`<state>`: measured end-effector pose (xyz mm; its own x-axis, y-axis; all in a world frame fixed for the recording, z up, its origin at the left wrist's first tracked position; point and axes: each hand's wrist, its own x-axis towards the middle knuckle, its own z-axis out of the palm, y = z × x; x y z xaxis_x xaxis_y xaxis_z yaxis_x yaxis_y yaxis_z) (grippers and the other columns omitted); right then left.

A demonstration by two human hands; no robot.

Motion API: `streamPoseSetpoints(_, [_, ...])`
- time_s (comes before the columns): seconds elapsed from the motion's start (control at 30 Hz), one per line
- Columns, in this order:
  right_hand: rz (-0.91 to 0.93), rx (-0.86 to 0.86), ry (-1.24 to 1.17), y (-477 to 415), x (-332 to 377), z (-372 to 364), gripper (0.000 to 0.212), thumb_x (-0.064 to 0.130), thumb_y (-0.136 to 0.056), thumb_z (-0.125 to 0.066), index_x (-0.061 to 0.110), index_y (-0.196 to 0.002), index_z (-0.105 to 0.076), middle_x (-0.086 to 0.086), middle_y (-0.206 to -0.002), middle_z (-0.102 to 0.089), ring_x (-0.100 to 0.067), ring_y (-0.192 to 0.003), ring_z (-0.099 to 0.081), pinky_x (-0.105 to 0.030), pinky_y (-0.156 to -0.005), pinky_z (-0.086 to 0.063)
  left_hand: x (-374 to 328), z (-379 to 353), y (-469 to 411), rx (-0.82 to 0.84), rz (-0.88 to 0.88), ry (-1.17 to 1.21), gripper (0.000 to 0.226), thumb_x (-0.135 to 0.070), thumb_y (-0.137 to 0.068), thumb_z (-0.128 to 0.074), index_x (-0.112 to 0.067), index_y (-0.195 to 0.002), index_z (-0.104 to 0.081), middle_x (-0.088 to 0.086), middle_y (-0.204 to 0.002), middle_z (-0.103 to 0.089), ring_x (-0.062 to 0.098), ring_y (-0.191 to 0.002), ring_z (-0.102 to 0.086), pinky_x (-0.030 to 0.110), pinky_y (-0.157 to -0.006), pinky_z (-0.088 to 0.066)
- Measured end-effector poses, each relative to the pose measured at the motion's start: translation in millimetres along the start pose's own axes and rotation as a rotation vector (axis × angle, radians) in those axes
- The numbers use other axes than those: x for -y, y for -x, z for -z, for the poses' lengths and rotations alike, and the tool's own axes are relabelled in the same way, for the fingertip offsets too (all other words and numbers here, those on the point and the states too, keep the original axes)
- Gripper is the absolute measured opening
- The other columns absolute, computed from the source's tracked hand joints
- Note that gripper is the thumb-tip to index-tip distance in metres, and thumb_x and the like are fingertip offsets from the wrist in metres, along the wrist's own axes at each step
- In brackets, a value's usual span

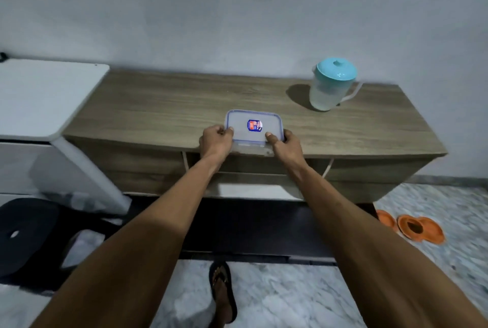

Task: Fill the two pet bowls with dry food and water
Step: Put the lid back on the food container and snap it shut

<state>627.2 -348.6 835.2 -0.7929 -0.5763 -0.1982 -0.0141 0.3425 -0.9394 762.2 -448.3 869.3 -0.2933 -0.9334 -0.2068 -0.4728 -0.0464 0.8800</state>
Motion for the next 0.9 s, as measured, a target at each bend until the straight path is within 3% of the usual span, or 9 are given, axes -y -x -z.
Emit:
streamPoseSetpoints(0.07, [-0.011,0.020,-0.033,24,-12,-4,0.041,0.033,-0.088,-0.067,0.012,-0.123,-0.062,-0.008,-0.111,-0.070,-0.024,-0.100,-0.067,-0.044,-0.093,-0.055,21,5,15,-0.011,0.026,0.025,0.025,-0.032,-0.092,-0.060,-0.019,-0.071,-0.063,0.006,-0.099,-0.073,0.025,-0.094,-0.065,0.030,-0.080,-0.048])
streamPoseSetpoints(0.13, [-0.024,0.031,-0.047,43,-27,-10,0.034,0.034,-0.086,-0.069,0.019,-0.116,-0.064,-0.004,-0.106,-0.071,-0.022,-0.097,-0.068,-0.046,-0.092,-0.056,42,9,28,-0.037,0.062,0.019,0.028,-0.035,-0.089,-0.060,-0.018,-0.067,-0.061,0.008,-0.092,-0.073,0.029,-0.093,-0.067,0.033,-0.080,-0.050])
streamPoseSetpoints(0.27, [-0.075,0.046,-0.072,67,-58,-26,0.026,0.029,-0.085,-0.070,0.022,-0.110,-0.065,0.001,-0.097,-0.071,-0.016,-0.083,-0.064,-0.039,-0.083,-0.054,78,14,51,-0.053,0.099,-0.001,0.019,-0.032,-0.091,-0.059,-0.018,-0.083,-0.069,0.009,-0.095,-0.073,0.030,-0.095,-0.065,0.035,-0.083,-0.050])
streamPoseSetpoints(0.43, [-0.109,0.098,-0.067,62,-110,-58,0.032,0.025,-0.089,-0.070,0.016,-0.119,-0.064,-0.002,-0.104,-0.070,-0.020,-0.096,-0.067,-0.037,-0.087,-0.056,139,9,37,-0.029,0.126,-0.003,0.023,-0.032,-0.094,-0.058,-0.013,-0.096,-0.071,0.008,-0.100,-0.071,0.027,-0.098,-0.064,0.037,-0.086,-0.053])
streamPoseSetpoints(0.57, [-0.099,0.118,-0.095,40,-150,-93,0.025,0.027,-0.090,-0.068,0.018,-0.113,-0.064,-0.002,-0.099,-0.071,-0.019,-0.090,-0.067,-0.032,-0.076,-0.052,188,-2,1,0.012,0.079,0.000,0.020,-0.030,-0.094,-0.057,-0.017,-0.103,-0.069,0.006,-0.102,-0.071,0.024,-0.098,-0.065,0.039,-0.090,-0.054])
streamPoseSetpoints(0.8, [-0.039,0.058,-0.104,-29,-205,-145,0.023,0.041,-0.075,-0.070,0.031,-0.095,-0.064,0.004,-0.096,-0.073,-0.020,-0.094,-0.070,-0.049,-0.092,-0.056,243,-34,-67,-0.027,-0.025,0.118,0.037,-0.024,-0.092,-0.063,-0.010,-0.126,-0.062,0.003,-0.109,-0.069,0.017,-0.100,-0.063,0.029,-0.093,-0.051])
streamPoseSetpoints(0.9, [-0.001,0.015,-0.080,-67,-215,-160,0.035,0.045,-0.071,-0.070,0.025,-0.100,-0.066,-0.001,-0.102,-0.073,-0.024,-0.098,-0.069,-0.052,-0.093,-0.055,251,-51,-96,-0.041,-0.037,0.155,0.050,-0.027,-0.085,-0.068,-0.012,-0.131,-0.055,0.001,-0.108,-0.066,0.022,-0.108,-0.063,0.037,-0.099,-0.051])
